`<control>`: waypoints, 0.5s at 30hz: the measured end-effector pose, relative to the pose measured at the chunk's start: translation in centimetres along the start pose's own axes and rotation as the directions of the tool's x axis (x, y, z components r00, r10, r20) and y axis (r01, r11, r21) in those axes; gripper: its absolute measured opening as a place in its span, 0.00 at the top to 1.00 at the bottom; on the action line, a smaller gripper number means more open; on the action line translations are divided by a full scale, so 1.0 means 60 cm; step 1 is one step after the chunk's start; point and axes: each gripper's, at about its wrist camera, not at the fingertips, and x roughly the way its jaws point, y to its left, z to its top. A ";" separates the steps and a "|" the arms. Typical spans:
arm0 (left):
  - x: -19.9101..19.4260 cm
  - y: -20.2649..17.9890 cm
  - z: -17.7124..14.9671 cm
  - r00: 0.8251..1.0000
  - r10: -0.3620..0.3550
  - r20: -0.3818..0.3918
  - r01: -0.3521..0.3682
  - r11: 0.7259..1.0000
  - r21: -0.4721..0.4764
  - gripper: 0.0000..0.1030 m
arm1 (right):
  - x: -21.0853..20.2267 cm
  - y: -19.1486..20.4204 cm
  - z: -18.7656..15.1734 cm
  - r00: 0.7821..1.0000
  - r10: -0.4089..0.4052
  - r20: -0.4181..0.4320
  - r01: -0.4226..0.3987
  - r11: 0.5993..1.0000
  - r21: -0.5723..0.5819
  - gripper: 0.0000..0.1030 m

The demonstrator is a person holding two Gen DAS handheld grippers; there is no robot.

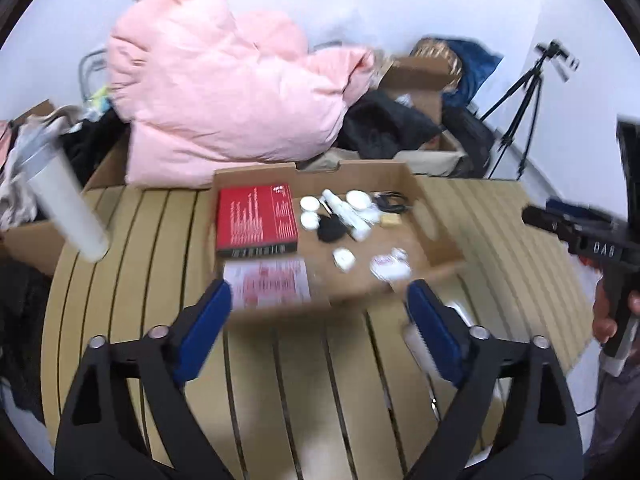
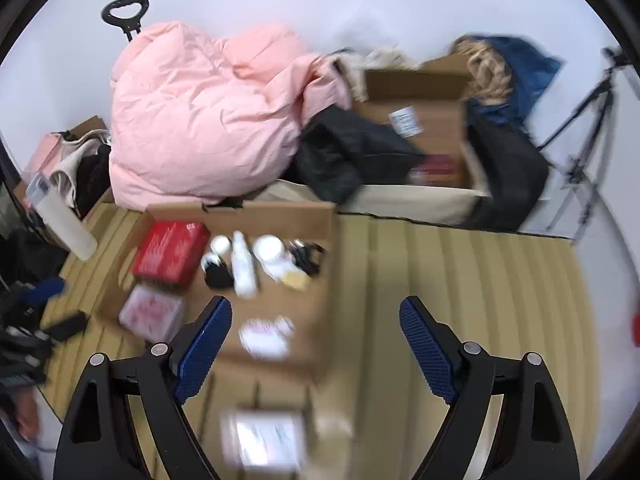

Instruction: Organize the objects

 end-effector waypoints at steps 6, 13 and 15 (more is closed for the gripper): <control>-0.149 -0.017 -0.153 0.995 0.034 0.091 -0.030 0.998 -0.047 0.03 | -0.151 0.026 -0.196 0.999 -0.019 0.049 0.018 0.999 0.029 0.14; -0.211 -0.075 -0.347 0.982 0.103 0.159 -0.079 0.986 -0.150 0.03 | -0.248 0.075 -0.414 0.995 0.045 0.094 -0.066 0.971 0.229 0.14; -0.202 -0.083 -0.363 0.986 0.113 0.122 -0.096 0.986 -0.137 0.03 | -0.248 0.089 -0.450 0.992 0.087 0.088 -0.105 0.969 0.223 0.14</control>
